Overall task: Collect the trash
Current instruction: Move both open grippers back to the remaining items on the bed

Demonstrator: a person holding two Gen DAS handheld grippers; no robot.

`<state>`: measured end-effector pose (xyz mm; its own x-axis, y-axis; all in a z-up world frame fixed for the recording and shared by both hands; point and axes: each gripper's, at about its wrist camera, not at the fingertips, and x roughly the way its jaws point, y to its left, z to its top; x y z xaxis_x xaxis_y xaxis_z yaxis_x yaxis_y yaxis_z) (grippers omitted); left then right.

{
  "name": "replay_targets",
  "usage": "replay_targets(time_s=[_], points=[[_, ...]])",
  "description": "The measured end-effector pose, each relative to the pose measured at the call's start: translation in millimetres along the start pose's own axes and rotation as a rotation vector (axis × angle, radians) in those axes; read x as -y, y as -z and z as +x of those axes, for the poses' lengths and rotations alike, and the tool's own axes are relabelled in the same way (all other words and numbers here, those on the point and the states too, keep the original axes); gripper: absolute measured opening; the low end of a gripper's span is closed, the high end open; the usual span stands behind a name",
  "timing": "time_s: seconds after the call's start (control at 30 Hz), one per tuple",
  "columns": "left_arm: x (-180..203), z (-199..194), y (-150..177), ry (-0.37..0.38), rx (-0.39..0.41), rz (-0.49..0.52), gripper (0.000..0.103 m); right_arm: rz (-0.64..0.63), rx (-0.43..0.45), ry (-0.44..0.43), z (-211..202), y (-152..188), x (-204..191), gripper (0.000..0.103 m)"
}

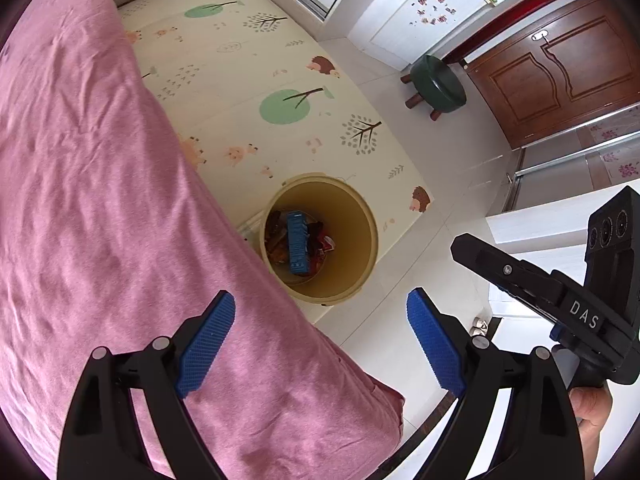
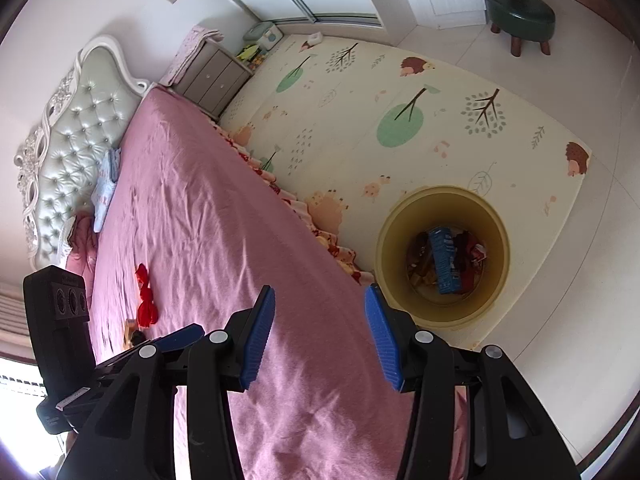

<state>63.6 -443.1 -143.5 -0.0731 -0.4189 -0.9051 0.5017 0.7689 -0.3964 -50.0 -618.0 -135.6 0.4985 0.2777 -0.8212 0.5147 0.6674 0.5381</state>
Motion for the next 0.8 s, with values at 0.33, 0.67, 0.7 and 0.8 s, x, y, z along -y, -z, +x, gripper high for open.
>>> replay_targets(time_s=[0.33,0.67,0.7,0.8], points=[[-113,-69,58,-0.09,0.085,-0.196,0.087,-0.228,-0.154,-0.065,52,39,-119,0.047],[-229,-135,111,-0.154,0.185,-0.439,0.087,-0.471,-0.283,-0.128,104,83,-247,0.047],[-239,-139,114,-0.158,0.192,-0.455,0.087,-0.493,-0.295,-0.131,110,86,-258,0.047],[-266,-152,121,-0.173,0.214,-0.498,0.087,-0.547,-0.326,-0.136,126,96,-287,0.047]])
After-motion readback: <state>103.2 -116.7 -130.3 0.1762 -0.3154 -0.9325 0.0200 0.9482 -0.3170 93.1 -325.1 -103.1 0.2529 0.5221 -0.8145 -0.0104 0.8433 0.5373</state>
